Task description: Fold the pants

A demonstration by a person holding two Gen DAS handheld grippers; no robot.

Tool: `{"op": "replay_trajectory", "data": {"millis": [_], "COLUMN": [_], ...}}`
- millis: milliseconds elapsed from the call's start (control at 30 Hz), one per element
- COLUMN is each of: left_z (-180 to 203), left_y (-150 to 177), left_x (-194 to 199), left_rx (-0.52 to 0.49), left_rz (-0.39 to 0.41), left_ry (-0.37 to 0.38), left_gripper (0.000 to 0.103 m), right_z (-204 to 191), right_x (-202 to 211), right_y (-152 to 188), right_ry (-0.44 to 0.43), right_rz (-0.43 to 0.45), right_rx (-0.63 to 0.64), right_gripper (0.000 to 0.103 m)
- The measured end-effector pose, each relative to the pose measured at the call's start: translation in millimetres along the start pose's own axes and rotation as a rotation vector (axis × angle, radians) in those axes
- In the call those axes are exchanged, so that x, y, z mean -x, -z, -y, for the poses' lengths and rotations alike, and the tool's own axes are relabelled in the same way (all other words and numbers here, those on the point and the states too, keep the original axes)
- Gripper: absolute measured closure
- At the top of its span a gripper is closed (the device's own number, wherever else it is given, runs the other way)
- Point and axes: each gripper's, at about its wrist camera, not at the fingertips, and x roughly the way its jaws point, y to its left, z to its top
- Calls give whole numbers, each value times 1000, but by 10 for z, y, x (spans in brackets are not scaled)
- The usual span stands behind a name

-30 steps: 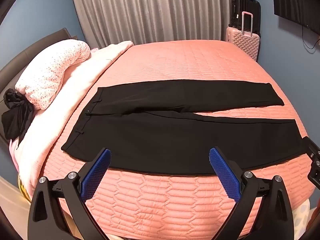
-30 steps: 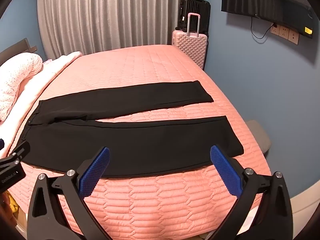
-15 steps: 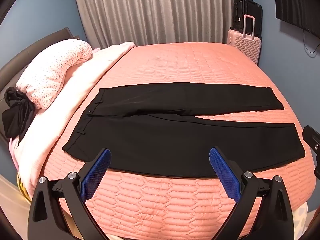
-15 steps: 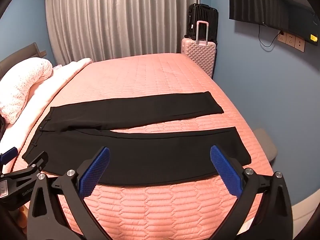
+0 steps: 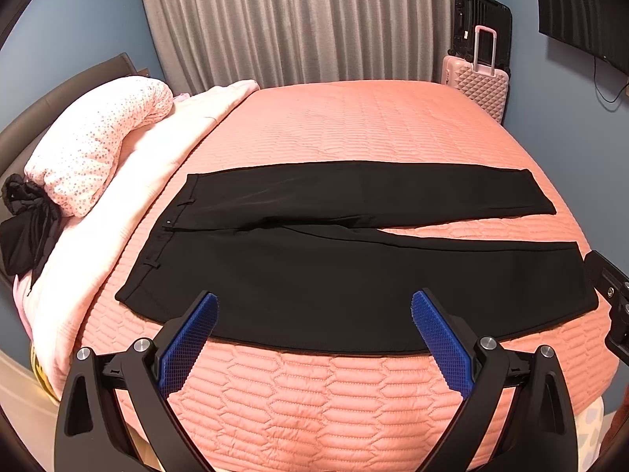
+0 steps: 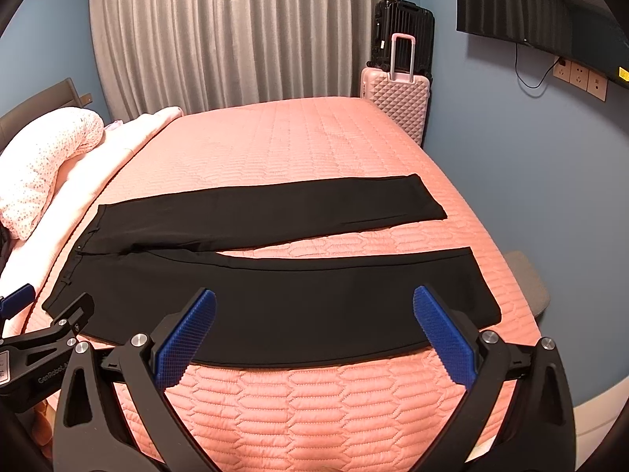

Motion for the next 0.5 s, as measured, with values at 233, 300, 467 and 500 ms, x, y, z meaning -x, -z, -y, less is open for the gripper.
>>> {"op": "replay_trajectory", "data": {"millis": [233, 300, 467, 500], "left_z": [10, 5, 5, 1], "left_y": [8, 7, 10, 9], "left_x": [0, 6, 15, 16], "left_rx": [-3, -5, -4, -3], "left_rz": [2, 3, 4, 2], "left_ry": [-5, -1, -3, -3], "left_gripper": [6, 6, 6, 6], "right_z": [10, 18, 25, 24], "right_x": [2, 3, 9, 7], "right_y": [-11, -7, -2, -3], "right_ry": [-3, -2, -3, -4], "right_rz": [-3, -2, -5, -5], "right_rx": [-2, -3, -1, -1], "right_gripper": [5, 5, 5, 5]}}
